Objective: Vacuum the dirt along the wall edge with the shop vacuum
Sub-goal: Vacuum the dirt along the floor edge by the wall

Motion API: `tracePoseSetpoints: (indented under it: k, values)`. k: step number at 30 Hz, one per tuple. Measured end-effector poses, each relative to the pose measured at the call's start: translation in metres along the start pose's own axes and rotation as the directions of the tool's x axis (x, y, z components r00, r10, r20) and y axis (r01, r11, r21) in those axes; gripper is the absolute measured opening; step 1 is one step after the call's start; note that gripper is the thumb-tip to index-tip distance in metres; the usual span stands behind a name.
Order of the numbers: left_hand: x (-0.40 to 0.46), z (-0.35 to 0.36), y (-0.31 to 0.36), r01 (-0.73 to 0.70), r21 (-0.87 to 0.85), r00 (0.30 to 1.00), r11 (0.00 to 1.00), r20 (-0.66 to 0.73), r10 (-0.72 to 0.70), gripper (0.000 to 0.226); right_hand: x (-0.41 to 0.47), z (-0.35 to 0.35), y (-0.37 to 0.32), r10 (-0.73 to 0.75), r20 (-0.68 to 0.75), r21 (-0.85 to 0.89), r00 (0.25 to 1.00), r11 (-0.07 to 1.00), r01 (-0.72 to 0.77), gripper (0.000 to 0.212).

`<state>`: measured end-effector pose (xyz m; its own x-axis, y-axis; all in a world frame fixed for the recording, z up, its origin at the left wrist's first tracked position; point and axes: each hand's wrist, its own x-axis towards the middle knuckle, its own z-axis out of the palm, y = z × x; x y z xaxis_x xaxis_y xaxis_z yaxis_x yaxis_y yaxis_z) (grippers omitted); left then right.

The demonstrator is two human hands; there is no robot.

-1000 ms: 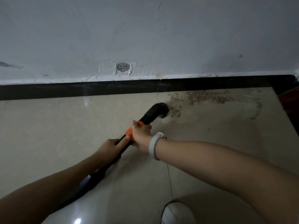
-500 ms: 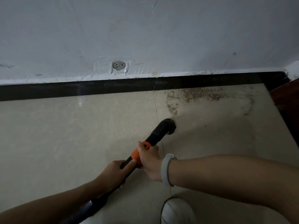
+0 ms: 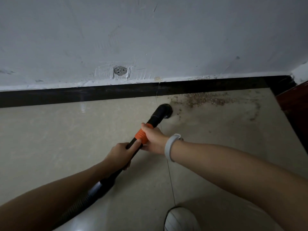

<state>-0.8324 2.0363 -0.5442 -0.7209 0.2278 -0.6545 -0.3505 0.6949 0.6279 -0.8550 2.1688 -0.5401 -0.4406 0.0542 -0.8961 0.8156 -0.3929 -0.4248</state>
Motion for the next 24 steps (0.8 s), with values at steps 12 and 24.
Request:
tracePoseSetpoints:
  k: [12,24]
  values:
    - [-0.008,0.016,-0.004,-0.044,0.130,0.992,0.991,0.127,0.028,0.055,-0.008,-0.016,0.038,-0.055,-0.206,0.057,0.977,0.996,0.068,0.049]
    - [0.030,0.007,0.015,-0.006,0.029,0.995,1.000,-0.101,0.009,0.060,0.009,0.006,-0.030,-0.053,-0.120,-0.114,0.991,0.993,0.040,0.058]
